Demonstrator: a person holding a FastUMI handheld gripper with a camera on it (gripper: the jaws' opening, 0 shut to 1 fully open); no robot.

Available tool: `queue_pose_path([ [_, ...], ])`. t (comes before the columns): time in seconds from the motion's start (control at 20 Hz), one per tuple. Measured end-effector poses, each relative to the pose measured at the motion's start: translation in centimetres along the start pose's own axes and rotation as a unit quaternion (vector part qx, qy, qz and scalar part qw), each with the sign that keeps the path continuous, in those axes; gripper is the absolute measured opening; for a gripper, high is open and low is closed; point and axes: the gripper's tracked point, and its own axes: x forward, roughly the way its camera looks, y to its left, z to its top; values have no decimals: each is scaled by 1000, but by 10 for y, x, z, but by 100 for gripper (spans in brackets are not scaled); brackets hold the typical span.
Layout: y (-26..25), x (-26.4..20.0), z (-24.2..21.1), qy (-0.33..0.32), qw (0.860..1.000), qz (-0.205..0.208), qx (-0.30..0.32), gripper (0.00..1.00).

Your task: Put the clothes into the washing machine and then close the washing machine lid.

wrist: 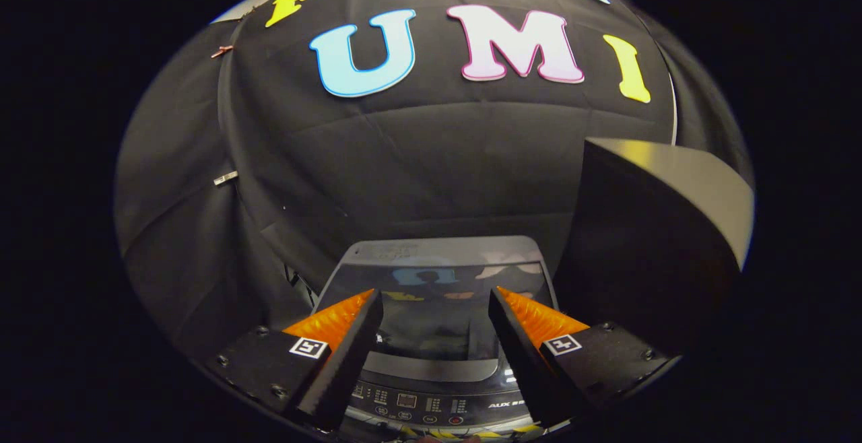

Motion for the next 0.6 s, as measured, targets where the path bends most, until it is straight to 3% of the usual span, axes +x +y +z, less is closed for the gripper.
queue_pose_path([
  [0.4, 8, -59, 72, -114, 993, 16, -18, 100],
  [0.6, -2, -111, 112, -169, 985, 19, -21, 100],
])
